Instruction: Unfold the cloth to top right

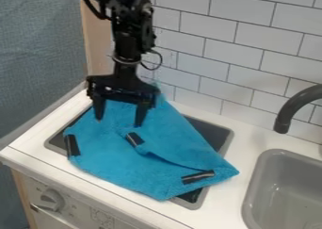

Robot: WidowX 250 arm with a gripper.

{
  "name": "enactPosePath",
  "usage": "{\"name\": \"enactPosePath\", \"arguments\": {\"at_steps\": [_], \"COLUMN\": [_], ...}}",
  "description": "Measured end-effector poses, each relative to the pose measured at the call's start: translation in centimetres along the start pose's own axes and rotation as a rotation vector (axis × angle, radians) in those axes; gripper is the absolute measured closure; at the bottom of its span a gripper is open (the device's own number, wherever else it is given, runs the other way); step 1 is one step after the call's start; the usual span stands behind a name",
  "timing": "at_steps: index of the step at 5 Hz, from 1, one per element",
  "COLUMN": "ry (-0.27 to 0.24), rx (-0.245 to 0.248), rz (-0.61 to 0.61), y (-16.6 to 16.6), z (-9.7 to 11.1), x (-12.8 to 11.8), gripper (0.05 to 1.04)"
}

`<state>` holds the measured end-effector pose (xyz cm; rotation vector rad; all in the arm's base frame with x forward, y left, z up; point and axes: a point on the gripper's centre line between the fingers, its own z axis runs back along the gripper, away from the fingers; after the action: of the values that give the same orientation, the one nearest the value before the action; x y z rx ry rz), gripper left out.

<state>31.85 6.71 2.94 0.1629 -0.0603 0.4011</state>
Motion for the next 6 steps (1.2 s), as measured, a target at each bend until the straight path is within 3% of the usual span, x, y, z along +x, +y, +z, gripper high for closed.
{"name": "enactPosePath", "arguments": {"at_steps": [1,3,6], "ry": [0.023,0.044,0.060], "rx": [0.010,-0.019,-0.015], "rz": [0.007,0.025,0.036], "y": [-0.4,-1.6,-2.0], "z": [-1.7,-3.7,-5.3], "x": [0.4,1.5,2.1], "gripper": [0.084,0.084,0.084]}}
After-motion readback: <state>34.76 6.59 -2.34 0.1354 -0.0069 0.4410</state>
